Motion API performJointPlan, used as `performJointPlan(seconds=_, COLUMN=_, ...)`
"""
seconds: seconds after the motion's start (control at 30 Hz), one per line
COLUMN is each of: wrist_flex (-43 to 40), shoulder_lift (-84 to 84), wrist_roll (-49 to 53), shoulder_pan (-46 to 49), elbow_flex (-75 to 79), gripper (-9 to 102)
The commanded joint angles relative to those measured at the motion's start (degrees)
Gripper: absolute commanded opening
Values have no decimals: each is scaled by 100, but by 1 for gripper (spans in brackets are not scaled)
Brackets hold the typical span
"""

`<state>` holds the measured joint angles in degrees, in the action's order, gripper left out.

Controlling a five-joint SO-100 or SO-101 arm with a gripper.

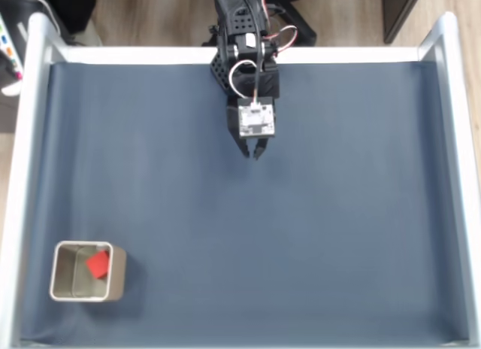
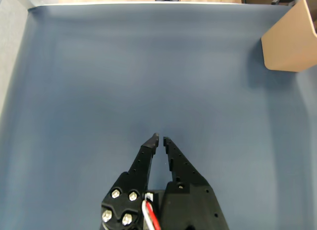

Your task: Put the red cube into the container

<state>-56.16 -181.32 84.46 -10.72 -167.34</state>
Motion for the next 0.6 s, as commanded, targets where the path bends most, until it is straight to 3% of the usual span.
performJointPlan(seconds=0.0, wrist_flex=-26, shoulder_lift=-229, wrist_roll=-105, shoulder_pan=62, elbow_flex=-185, gripper=0)
performJointPlan(seconds=0.57, wrist_flex=-870, shoulder_lift=-1081, wrist_roll=-501, shoulder_pan=404, elbow_flex=-1178, gripper=0)
